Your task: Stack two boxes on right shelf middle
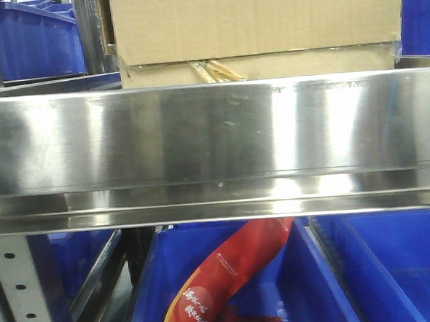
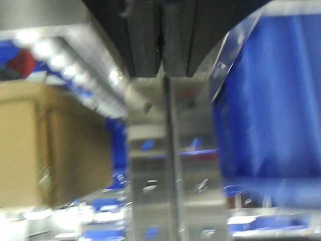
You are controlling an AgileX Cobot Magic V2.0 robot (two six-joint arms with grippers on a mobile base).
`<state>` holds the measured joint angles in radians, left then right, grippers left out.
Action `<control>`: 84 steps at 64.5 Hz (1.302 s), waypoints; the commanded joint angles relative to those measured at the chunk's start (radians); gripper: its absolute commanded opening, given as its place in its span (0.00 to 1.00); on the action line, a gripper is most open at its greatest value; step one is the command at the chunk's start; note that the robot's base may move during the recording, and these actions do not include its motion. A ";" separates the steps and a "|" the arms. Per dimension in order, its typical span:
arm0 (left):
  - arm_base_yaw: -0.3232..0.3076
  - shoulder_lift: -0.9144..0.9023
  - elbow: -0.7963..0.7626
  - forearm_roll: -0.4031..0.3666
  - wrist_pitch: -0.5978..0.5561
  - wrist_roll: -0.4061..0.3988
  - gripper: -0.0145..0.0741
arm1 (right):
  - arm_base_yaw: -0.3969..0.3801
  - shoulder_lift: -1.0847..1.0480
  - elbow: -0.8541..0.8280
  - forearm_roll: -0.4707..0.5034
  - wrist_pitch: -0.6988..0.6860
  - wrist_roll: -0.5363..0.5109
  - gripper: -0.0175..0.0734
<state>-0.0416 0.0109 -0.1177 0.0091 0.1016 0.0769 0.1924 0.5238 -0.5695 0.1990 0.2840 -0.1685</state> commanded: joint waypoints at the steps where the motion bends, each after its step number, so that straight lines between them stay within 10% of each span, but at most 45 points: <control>1: 0.036 -0.011 0.052 -0.018 -0.026 0.003 0.04 | 0.001 -0.005 0.003 -0.006 -0.027 -0.005 0.01; 84: 0.089 -0.011 0.118 -0.052 -0.112 0.003 0.04 | -0.001 -0.009 0.003 -0.011 -0.027 -0.005 0.01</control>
<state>0.0450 0.0049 0.0022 -0.0366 0.0137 0.0788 0.1924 0.5221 -0.5662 0.1990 0.2840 -0.1707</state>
